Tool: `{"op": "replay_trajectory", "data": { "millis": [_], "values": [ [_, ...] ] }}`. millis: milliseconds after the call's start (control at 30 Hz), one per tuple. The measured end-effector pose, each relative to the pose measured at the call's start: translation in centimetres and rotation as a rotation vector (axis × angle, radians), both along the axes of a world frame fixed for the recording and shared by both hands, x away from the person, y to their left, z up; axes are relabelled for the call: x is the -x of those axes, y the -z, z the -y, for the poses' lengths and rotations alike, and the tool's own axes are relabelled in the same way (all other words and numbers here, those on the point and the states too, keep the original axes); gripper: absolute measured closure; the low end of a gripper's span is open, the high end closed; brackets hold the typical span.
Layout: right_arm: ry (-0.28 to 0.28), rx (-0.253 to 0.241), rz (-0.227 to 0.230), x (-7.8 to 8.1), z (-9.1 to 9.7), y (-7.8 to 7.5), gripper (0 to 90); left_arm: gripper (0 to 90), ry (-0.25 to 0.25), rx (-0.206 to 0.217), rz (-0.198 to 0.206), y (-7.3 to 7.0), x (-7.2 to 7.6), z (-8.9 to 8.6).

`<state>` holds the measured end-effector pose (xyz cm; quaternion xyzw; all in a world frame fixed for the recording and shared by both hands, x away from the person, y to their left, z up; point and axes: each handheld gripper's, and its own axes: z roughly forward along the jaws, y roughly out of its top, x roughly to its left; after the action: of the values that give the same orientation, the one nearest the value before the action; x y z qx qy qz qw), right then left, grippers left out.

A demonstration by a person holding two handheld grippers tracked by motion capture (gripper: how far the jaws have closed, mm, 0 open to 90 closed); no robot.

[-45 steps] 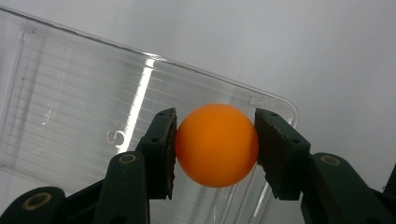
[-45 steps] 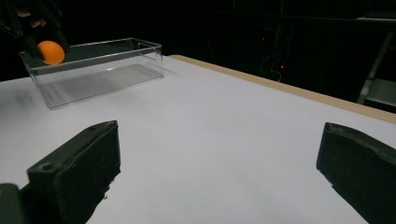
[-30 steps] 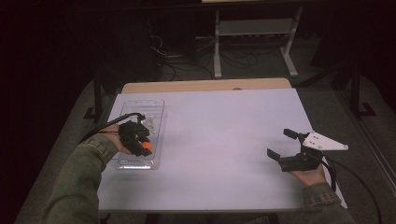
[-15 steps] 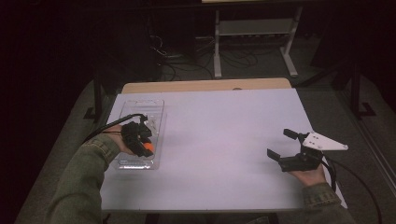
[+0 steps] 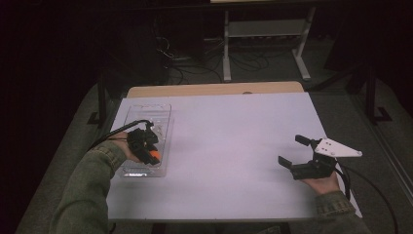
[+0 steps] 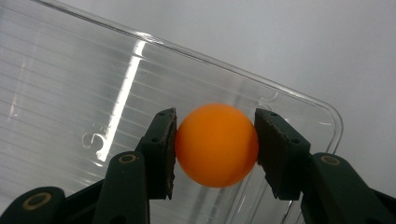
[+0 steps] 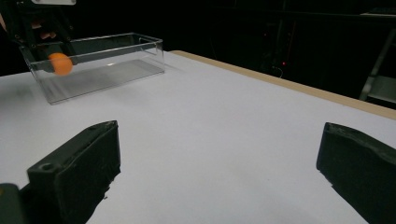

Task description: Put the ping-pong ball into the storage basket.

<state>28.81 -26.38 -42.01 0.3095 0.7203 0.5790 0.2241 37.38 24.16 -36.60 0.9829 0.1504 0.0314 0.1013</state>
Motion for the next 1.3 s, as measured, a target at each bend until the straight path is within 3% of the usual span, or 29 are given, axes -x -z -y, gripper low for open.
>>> {"op": "replay_trajectory", "data": {
  "millis": [500,933,1300],
  "values": [
    [-0.002,0.003,0.001,0.00,-0.01,0.00,0.0,50.7,0.007,-0.015,-0.006,0.61,-0.19,0.45],
    [0.000,0.003,0.001,0.02,0.01,-0.01,0.0,49.8,-0.017,-0.021,-0.007,0.59,-0.11,0.36],
    [0.001,0.004,0.003,0.00,0.00,-0.01,0.0,40.4,-0.061,-0.005,0.020,0.18,0.06,-0.49]
  ]
}}
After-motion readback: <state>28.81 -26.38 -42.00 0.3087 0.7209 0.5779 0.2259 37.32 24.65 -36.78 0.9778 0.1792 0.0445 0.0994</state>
